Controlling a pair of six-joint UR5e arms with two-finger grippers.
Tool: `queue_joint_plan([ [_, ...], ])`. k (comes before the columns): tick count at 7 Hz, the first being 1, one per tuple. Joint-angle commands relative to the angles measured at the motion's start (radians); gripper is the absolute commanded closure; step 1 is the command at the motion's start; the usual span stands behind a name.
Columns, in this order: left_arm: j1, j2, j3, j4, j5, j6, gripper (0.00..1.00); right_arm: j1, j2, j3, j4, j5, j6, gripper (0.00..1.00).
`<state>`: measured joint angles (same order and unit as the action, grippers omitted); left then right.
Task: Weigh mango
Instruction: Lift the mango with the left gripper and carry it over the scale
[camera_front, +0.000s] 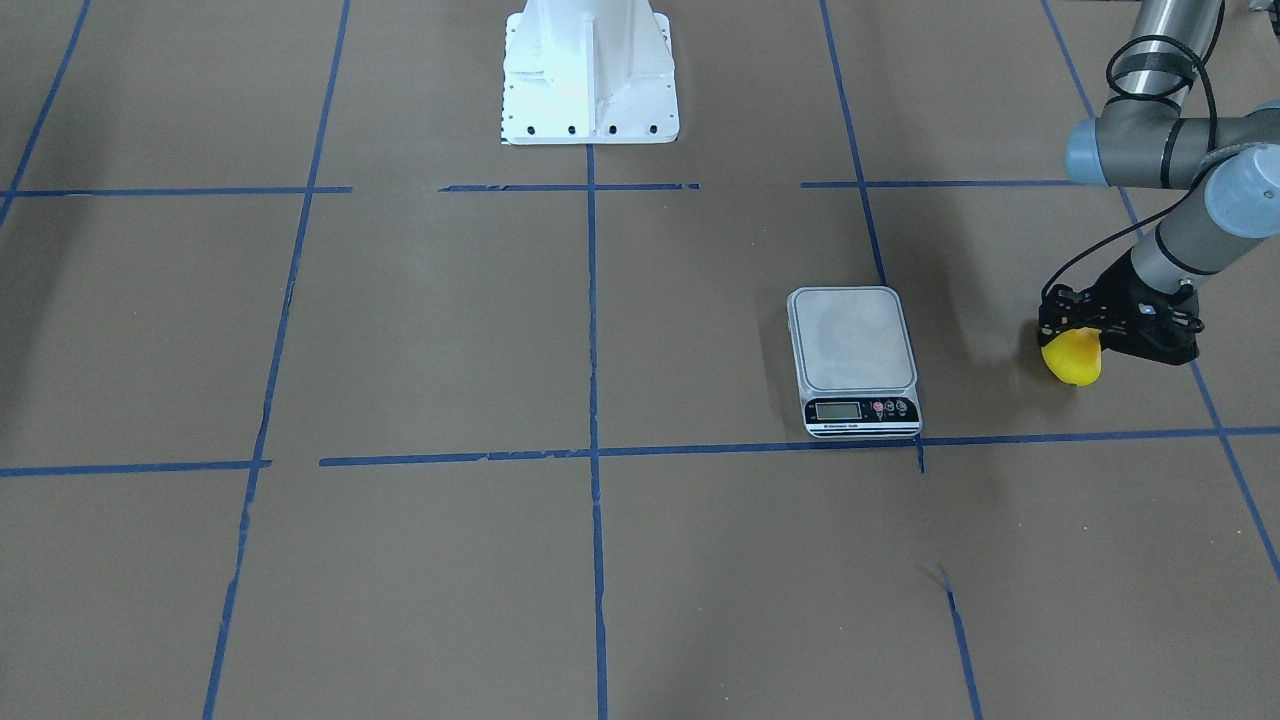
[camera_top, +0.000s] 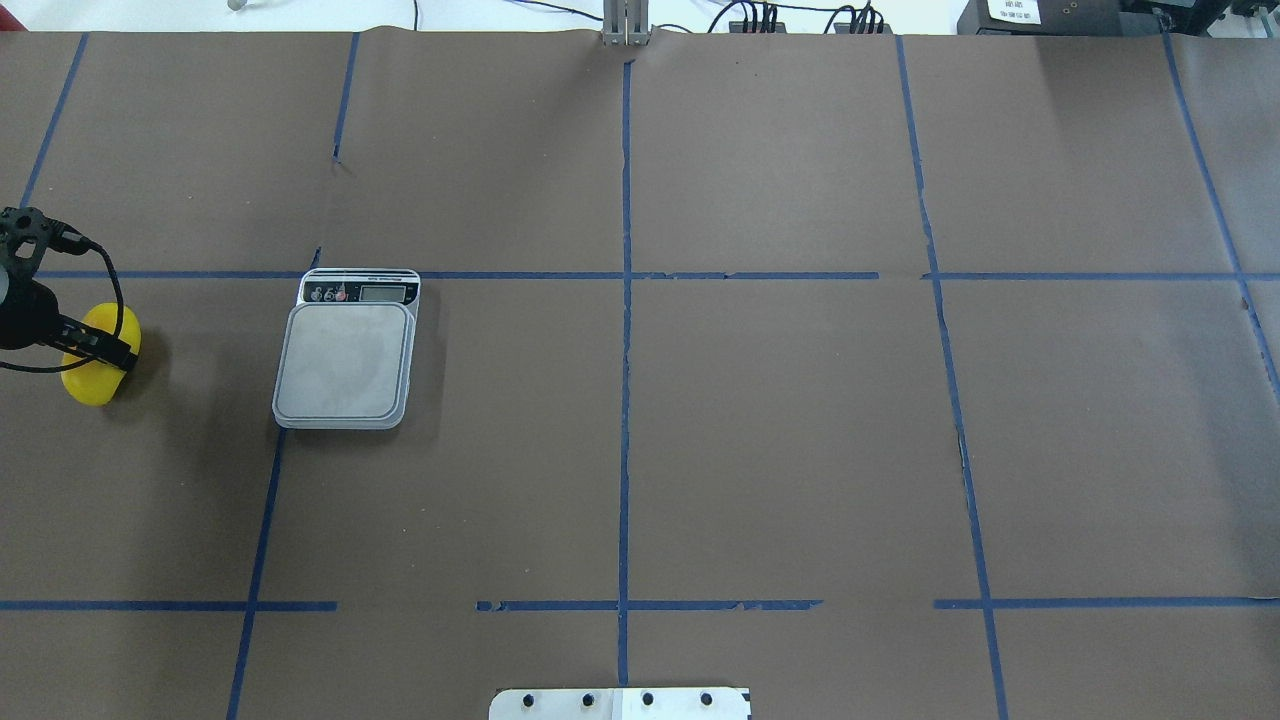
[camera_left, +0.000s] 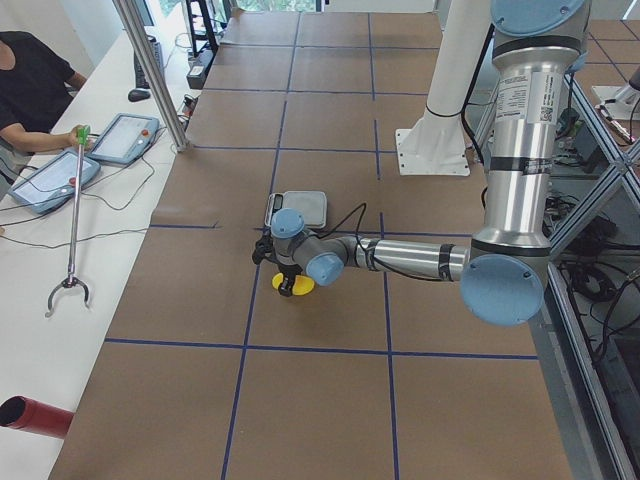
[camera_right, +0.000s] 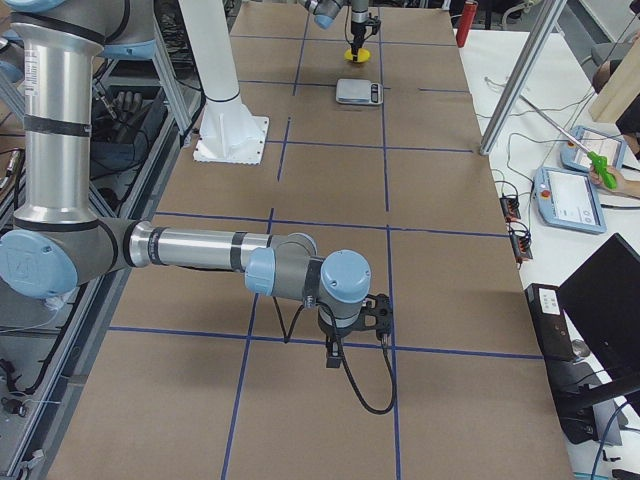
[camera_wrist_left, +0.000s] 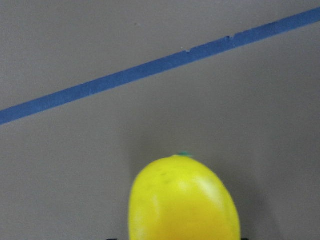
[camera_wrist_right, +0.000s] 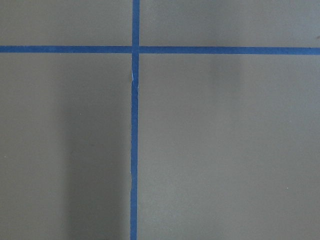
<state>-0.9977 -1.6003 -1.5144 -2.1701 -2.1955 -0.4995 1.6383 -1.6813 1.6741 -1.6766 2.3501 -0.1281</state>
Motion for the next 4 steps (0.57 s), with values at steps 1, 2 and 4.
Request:
queue_joint_plan([
  [1, -0.013, 0.019, -0.12, 0.042, -0.062, -0.047, 1.0, 0.0, 0.0, 0.001, 0.0, 0.0, 0.001, 0.0],
  [2, -0.019, 0.038, -0.265, 0.197, -0.102, -0.045, 1.0, 0.0, 0.0, 0.001, 0.0, 0.0, 0.001, 0.0],
  [4, -0.022, -0.007, -0.474, 0.477, -0.096, -0.082, 1.0, 0.0, 0.0, 0.0, 0.0, 0.0, 0.001, 0.0],
])
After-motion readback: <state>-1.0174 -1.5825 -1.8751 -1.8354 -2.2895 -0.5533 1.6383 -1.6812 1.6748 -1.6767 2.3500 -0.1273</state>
